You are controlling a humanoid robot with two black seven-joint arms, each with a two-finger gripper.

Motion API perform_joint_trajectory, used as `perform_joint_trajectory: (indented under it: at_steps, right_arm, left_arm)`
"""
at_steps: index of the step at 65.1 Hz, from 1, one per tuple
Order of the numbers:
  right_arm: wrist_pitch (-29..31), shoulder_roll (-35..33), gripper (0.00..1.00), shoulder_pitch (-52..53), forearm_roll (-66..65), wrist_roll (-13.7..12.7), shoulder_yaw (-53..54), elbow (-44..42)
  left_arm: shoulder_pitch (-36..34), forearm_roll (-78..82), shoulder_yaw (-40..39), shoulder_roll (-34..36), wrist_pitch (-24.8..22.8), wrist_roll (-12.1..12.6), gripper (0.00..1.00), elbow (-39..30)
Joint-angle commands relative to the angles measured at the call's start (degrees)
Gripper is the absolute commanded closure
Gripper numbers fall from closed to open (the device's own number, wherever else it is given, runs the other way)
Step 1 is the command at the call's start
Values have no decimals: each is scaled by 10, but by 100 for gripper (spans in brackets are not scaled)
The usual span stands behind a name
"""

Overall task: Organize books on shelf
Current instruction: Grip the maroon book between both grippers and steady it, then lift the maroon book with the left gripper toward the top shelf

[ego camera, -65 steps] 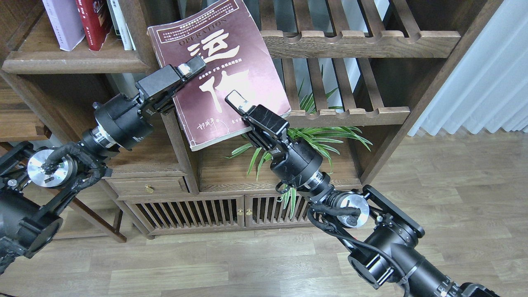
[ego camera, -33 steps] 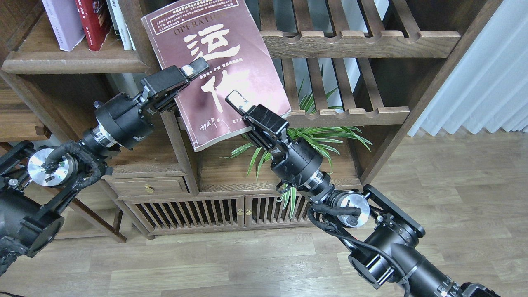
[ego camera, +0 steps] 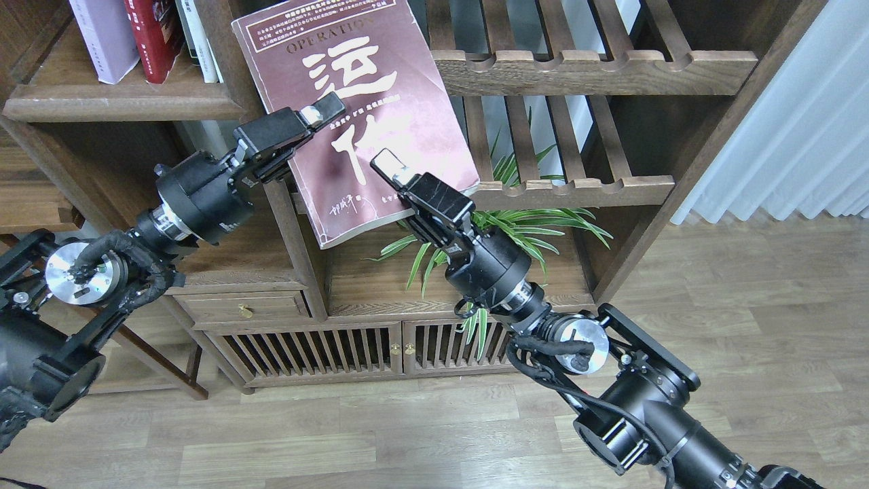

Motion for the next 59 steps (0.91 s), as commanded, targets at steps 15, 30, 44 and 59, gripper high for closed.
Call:
perform_joint_trajectory:
  at_steps: [15, 30, 44, 59]
  right_arm:
    - [0, 0, 52, -2, 0, 10, 8, -1]
    - [0, 0, 35, -3, 2, 25, 25, -2]
    - [0, 0, 28, -6, 5, 87, 83, -3]
    - [0, 0, 23, -11, 6, 94, 120, -7]
  left_arm:
    - [1, 0, 0, 0, 0, 0, 96, 3]
    - [-1, 0, -4, 5, 0, 1, 96, 1]
    - [-1, 4, -2, 85, 0, 18, 96, -7]
    - [-6, 5, -4, 181, 0, 22, 96, -8]
